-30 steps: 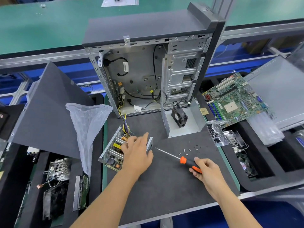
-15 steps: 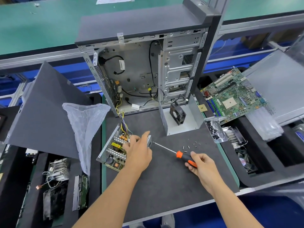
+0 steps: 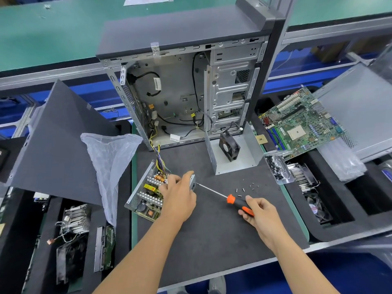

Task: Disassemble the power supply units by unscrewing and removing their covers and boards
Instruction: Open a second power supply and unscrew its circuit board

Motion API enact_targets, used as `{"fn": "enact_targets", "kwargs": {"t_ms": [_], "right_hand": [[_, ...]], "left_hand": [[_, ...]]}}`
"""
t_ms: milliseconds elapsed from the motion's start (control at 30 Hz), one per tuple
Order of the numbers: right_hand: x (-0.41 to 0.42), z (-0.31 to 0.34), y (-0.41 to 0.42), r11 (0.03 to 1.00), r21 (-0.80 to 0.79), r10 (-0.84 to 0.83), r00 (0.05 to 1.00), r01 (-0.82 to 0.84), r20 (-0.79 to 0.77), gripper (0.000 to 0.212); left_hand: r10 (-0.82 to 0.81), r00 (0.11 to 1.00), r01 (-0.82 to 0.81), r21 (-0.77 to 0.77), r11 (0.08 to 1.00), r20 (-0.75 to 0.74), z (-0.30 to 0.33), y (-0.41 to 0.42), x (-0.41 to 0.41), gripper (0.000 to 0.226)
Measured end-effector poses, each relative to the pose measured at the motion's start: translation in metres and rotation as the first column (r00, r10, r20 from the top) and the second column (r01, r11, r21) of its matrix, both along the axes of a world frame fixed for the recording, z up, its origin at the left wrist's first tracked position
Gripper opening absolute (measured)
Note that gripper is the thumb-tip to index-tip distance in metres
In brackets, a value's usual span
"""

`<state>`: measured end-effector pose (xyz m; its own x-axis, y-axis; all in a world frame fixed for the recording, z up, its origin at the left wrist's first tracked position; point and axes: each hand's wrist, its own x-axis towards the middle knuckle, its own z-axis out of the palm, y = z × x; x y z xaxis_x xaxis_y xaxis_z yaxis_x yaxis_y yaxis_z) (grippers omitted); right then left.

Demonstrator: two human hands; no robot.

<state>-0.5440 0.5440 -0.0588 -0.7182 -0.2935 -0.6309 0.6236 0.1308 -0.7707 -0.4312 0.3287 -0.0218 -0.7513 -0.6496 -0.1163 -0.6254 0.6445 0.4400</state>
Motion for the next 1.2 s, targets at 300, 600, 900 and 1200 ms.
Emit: {"fn": "enact_targets", "kwargs": {"t_ms": [300, 600, 900, 1200], "right_hand": [[-0.0003, -0.0035, 0.0014, 1.0, -0.006, 0.007, 1.0, -0.007, -0.004, 0.025], [-0.0013, -0.0042, 0.0019, 1.0, -0.017, -0.014, 1.0, 0.014, 0.001, 0.025], [-0.0001, -0.0059, 0.0016, 1.0, -0.014, -0.024, 1.0, 0.024, 0.012, 0.027], [-0.0006, -0.0033, 0.0025, 0.998, -0.056, -0.013, 0.999, 0.015, 0.033, 0.029]], "left_hand": [[-0.014, 1.0, 0.014, -0.024, 1.0, -0.021, 0.0009, 0.0018, -0.0003, 0.052], [-0.005, 1.0, 0.005, 0.0, 1.0, -0.004, 0.0001, 0.0012, 0.0001, 0.053], [-0.032, 0.998, 0.028, -0.058, 0.998, -0.059, 0.0031, 0.0037, -0.0005, 0.054], [-0.031, 0.999, 0.03, -0.048, 0.998, -0.016, 0.0014, 0.0016, -0.0005, 0.054]]}}
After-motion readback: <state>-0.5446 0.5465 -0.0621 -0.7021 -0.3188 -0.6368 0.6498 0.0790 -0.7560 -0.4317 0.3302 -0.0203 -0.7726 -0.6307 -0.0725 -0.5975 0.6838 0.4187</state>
